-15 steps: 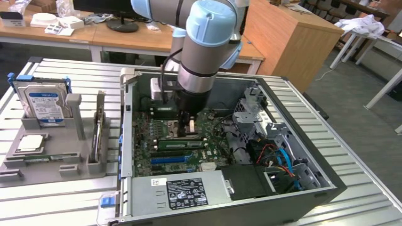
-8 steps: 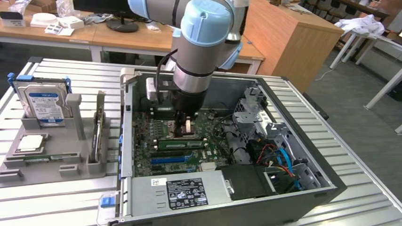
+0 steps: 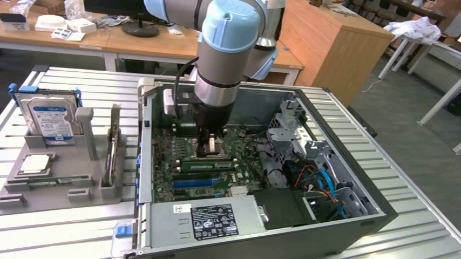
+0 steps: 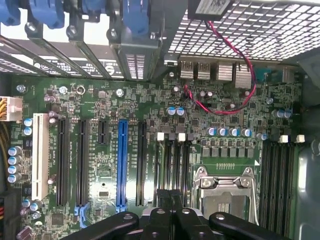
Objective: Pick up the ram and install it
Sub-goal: 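Press down the ram until it locks into place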
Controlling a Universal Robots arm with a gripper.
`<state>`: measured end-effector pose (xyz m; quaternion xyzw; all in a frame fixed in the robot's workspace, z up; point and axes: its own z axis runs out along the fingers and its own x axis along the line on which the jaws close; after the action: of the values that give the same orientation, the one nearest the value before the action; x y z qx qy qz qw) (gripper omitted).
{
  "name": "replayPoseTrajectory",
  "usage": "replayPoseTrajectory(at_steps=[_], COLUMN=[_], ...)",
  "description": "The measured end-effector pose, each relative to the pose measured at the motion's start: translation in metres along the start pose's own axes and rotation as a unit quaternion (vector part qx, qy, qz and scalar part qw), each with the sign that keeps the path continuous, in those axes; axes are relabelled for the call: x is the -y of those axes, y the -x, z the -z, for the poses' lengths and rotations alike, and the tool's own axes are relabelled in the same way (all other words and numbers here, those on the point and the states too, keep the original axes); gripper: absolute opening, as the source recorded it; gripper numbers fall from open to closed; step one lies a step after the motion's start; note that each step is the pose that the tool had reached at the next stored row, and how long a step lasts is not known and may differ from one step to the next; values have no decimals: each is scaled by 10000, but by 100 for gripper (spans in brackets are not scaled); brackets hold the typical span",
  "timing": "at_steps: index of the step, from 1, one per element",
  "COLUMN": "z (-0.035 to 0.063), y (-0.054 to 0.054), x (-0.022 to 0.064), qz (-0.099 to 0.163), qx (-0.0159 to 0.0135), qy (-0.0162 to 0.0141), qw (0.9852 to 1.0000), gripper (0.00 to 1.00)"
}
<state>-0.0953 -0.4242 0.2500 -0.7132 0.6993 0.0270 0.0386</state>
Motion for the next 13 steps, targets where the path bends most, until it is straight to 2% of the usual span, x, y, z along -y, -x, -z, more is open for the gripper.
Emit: replayPoseTrajectory(at_steps=[13], z=[-46], y=[-5], x=[-8], qz=[0], qx=[0], qy=[0], qw=[10000], gripper=[11])
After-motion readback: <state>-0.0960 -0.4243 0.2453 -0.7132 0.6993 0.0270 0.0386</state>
